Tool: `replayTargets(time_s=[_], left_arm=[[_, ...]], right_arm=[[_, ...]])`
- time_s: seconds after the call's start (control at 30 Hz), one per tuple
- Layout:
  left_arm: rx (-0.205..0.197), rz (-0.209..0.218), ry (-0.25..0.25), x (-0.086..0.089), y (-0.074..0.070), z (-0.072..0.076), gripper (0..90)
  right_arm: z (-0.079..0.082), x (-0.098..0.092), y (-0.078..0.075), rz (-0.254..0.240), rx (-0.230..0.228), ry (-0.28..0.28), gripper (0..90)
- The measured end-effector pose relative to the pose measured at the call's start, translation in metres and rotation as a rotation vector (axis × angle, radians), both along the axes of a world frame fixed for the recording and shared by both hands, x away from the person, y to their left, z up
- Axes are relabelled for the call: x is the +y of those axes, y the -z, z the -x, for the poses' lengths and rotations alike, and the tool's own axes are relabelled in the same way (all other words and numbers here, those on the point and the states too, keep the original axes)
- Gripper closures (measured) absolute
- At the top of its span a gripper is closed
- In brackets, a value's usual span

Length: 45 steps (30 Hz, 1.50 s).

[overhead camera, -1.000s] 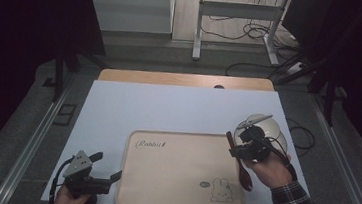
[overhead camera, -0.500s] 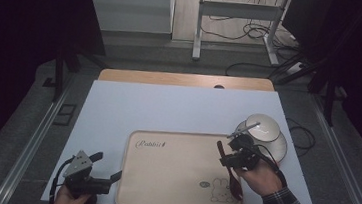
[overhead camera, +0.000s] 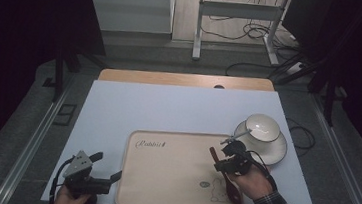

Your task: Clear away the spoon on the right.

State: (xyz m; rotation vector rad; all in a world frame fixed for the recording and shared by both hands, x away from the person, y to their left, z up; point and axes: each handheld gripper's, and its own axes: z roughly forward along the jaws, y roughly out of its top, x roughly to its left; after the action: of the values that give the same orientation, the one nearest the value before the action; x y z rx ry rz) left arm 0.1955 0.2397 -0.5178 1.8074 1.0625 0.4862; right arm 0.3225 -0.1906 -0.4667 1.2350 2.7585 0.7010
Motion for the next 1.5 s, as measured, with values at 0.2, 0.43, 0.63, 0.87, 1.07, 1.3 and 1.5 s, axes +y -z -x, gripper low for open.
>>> replayTargets(time_s=[0.2, 0.43, 0.63, 0.87, 1.07, 1.3, 1.5], left_arm=[[0.000, 0.005, -0.002, 0.000, 0.000, 0.000, 4.7], [0.000, 0.005, -0.002, 0.000, 0.000, 0.000, 4.7], [0.000, 0.002, -0.002, 0.000, 0.000, 0.000, 4.7], [0.000, 0.001, -0.002, -0.001, 0.000, 0.000, 4.8], [-0.001, 0.000, -0.001, -0.001, 0.000, 0.000, 4.8], [-0.003, -0.001, 0.001, -0.001, 0.000, 0.000, 4.8], [-0.005, -0.007, 0.006, -0.001, 0.000, 0.001, 4.8]], right_arm=[[-0.005, 0.000, 0.018, -0.016, 0.010, 0.027, 77.2], [-0.006, -0.002, 0.032, -0.016, -0.010, 0.041, 74.8], [-0.003, -0.003, 0.031, -0.021, -0.041, 0.034, 68.2], [0.002, -0.006, 0.019, -0.030, -0.104, 0.026, 66.4], [0.012, -0.004, 0.012, -0.069, -0.173, -0.038, 70.2], [0.021, 0.001, 0.021, -0.050, -0.214, -0.093, 88.3], [0.024, 0.005, 0.028, -0.042, -0.205, -0.111, 89.9]])
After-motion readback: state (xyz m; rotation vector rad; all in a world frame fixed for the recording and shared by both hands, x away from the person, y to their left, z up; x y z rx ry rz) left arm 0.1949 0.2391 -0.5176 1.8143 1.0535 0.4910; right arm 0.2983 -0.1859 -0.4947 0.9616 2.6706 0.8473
